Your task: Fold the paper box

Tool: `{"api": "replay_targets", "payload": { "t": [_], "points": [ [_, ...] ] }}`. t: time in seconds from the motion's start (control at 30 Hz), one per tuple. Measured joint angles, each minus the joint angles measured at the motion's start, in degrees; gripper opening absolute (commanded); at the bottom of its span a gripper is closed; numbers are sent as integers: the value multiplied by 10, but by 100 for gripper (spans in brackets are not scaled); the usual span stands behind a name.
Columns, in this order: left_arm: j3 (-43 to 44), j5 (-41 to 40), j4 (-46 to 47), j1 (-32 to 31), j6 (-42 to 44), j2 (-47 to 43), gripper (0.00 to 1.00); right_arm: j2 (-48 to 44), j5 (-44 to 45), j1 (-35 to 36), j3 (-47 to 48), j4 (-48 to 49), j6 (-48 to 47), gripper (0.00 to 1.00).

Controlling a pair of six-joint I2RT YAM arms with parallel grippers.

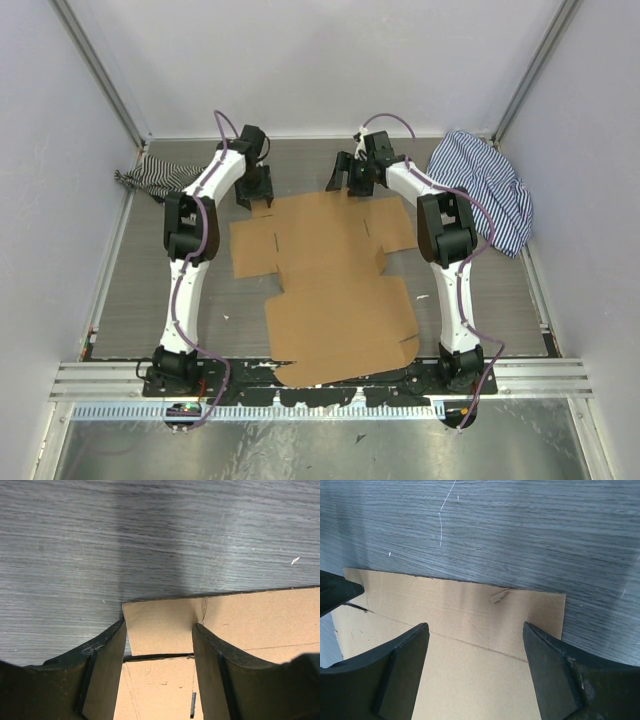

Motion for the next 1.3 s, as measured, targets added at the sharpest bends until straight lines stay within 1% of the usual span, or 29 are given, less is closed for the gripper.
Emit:
{"api": "replay_targets", "payload": {
  "t": [0.33,0.7,1.03,1.3],
  "points": [
    [0,2,-5,0,-2,-13,61,5,-5,0,7,-2,3,82],
    [0,22,-13,-4,-11,-41,61,12,-5,0,15,7,2,82],
    [2,60,9,0,-47,-42,56,15,3,-6,15,21,2,82],
    [35,115,34,-9,-83,-42,54,17,6,-9,17,24,2,82]
  ]
}}
